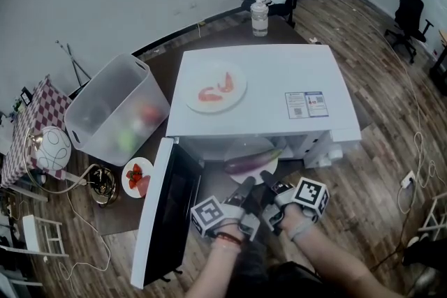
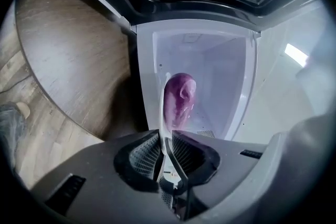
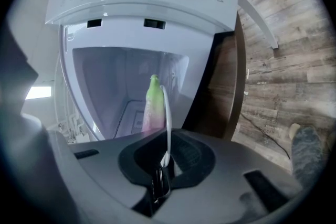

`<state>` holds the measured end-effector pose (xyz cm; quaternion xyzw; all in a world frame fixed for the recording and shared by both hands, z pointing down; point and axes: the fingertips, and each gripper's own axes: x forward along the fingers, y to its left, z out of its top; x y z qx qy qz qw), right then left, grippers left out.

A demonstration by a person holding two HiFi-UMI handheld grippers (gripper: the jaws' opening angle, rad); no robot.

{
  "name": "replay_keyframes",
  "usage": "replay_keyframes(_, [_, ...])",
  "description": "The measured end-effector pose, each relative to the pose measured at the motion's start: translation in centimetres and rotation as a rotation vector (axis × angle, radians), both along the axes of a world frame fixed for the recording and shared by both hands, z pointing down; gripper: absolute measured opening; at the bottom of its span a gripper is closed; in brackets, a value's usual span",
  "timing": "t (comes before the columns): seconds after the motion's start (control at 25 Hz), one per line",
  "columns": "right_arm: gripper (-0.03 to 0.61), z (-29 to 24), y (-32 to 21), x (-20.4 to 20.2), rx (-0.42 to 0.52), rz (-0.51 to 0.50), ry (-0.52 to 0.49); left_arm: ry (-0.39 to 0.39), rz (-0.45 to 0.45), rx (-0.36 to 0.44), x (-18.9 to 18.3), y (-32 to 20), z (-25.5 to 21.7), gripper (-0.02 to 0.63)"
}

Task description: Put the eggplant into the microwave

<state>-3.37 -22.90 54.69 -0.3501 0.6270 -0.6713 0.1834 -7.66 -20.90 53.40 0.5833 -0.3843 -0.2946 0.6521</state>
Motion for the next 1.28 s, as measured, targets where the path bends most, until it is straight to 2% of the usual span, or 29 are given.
replay_keyframes(0.52, [0.012, -0.2, -0.6, 0.0, -0.009, 0.024, -0.006, 0.016, 0.013, 0.006, -0.2, 0.9, 0.0, 0.069])
replay_keyframes(0.6, [0.012, -0.2, -0.7, -0.1, -0.010, 0.023, -0.002, 0.007, 0.010, 0.012, -0.4, 0.9, 0.0, 0.029])
replay_keyframes(0.68, [0.012, -0.2, -0.7, -0.1, -0.009, 0.022, -0.003, 0.006, 0.003, 0.012, -0.4, 0.9, 0.0, 0.018])
replay_keyframes(1.28, [0.022, -0.1, -1.5, -0.4, 0.023, -0.005, 0.039, 0.036, -0.021, 0.012, -0.6, 0.2, -0.1, 0.015])
